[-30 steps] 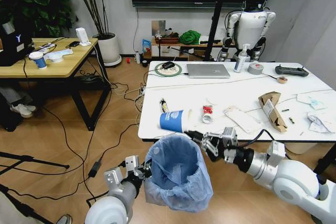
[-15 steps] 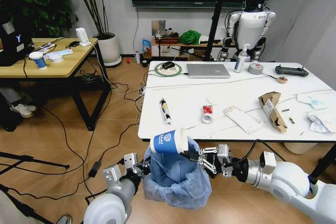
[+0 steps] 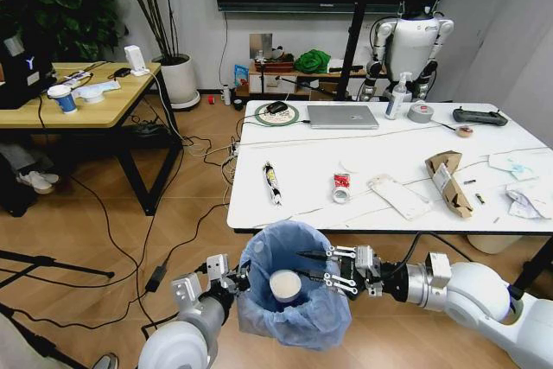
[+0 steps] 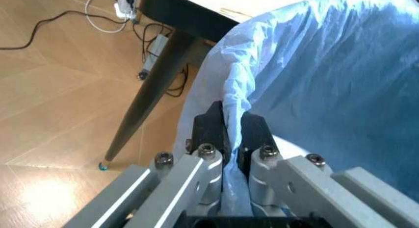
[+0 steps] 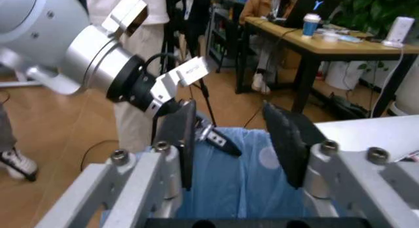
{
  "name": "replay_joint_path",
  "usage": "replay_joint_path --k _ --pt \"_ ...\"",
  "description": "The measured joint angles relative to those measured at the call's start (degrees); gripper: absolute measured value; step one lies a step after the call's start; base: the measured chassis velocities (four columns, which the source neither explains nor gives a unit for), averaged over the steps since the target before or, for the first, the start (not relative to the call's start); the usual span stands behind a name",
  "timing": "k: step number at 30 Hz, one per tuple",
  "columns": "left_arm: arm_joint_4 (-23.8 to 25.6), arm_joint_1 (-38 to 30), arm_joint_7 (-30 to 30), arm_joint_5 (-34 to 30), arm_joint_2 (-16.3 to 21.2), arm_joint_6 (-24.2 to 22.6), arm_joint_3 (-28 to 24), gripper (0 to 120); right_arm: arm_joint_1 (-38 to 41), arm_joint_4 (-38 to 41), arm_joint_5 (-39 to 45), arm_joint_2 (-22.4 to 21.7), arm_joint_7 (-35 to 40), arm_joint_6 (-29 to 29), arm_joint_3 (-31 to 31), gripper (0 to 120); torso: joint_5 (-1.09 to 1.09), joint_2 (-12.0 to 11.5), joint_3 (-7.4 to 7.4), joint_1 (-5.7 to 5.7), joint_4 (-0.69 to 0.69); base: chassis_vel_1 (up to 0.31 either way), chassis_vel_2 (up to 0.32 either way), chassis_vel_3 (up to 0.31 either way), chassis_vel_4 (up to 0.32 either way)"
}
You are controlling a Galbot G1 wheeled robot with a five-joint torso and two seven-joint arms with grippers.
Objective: Pick up the trash bin and place the trash from the table into it.
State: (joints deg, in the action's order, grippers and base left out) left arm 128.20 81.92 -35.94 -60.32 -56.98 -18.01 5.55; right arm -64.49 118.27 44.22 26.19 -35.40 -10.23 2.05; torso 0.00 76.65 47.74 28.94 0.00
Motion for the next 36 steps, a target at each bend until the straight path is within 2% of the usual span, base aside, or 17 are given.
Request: replay_joint_path --k 1,3,4,7,9,11,15,17,22,24,30,36 --pt "0.0 0.0 0.0 0.0 0.0 0.0 0.0 0 0.0 0.0 0.0 0.0 0.0 0.0 0.0 39 0.00 0.0 0.00 0.00 0.00 0.000 0.000 0.000 0.000" --pt "0.1 0.7 0.0 0.4 0.2 0.0 0.6 0 0.6 -0.1 2.8 0.6 1.6 -0.4 1.0 48 -0.01 0.0 0.00 0.00 0.00 0.000 0.000 0.000 0.000" --pt "0.3 1.6 0.2 0.8 0.3 0.0 1.3 0 1.7 -1.0 4.5 1.7 3.8 -0.4 2.2 56 -0.02 0.0 0.00 0.00 0.00 0.000 0.000 0.000 0.000" --pt "0.9 3.3 0.5 1.7 0.3 0.0 2.7 0 4.3 -3.9 7.1 5.5 10.4 -0.2 3.1 68 0.01 0.0 0.00 0.00 0.01 0.000 0.000 0.000 0.000" --pt "1.0 3.6 0.6 1.9 0.3 0.0 3.0 0 4.8 -4.6 7.5 6.4 12.1 -0.1 3.1 70 0.02 0.0 0.00 0.00 0.01 0.000 0.000 0.000 0.000" --pt "1.7 4.5 0.7 2.3 0.0 0.0 4.2 0 7.1 -7.7 8.0 10.5 19.2 0.0 2.2 81 -0.01 0.0 0.00 0.00 0.01 0.000 0.000 0.000 0.000" --pt "2.6 5.7 0.7 2.3 0.3 -0.4 5.4 0 11.2 -11.0 7.7 16.1 26.0 0.1 -2.4 97 0.00 0.0 0.00 0.00 0.00 0.000 0.000 0.000 0.000" --pt "2.7 5.9 0.7 2.3 0.4 -0.4 5.6 0 11.7 -11.3 7.7 16.6 26.6 0.4 -3.0 97 -0.01 0.0 0.00 0.00 0.00 0.000 0.000 0.000 0.000" --pt "4.0 8.4 0.7 2.7 1.7 -0.6 7.9 0 20.3 -14.1 5.7 22.0 36.9 6.9 -11.5 100 -0.02 0.0 0.00 0.00 0.02 0.000 0.000 0.000 0.000" --pt "4.1 8.7 0.7 2.8 1.9 -0.6 8.1 0 21.0 -14.4 5.6 22.3 37.4 7.4 -12.0 100 -0.02 0.0 0.00 0.00 0.02 0.000 0.000 0.000 0.000" --pt "5.1 11.9 0.4 4.8 3.4 0.0 10.6 0 27.8 -19.1 5.7 25.5 42.1 14.1 -18.6 100 -0.01 0.0 0.00 0.00 0.01 0.000 0.000 0.000 0.000" --pt "5.0 13.3 0.4 6.8 3.4 0.9 11.3 0 29.1 -22.4 5.3 27.3 43.0 15.3 -21.8 100 0.00 0.0 0.00 0.00 0.01 0.000 0.000 0.000 0.000"
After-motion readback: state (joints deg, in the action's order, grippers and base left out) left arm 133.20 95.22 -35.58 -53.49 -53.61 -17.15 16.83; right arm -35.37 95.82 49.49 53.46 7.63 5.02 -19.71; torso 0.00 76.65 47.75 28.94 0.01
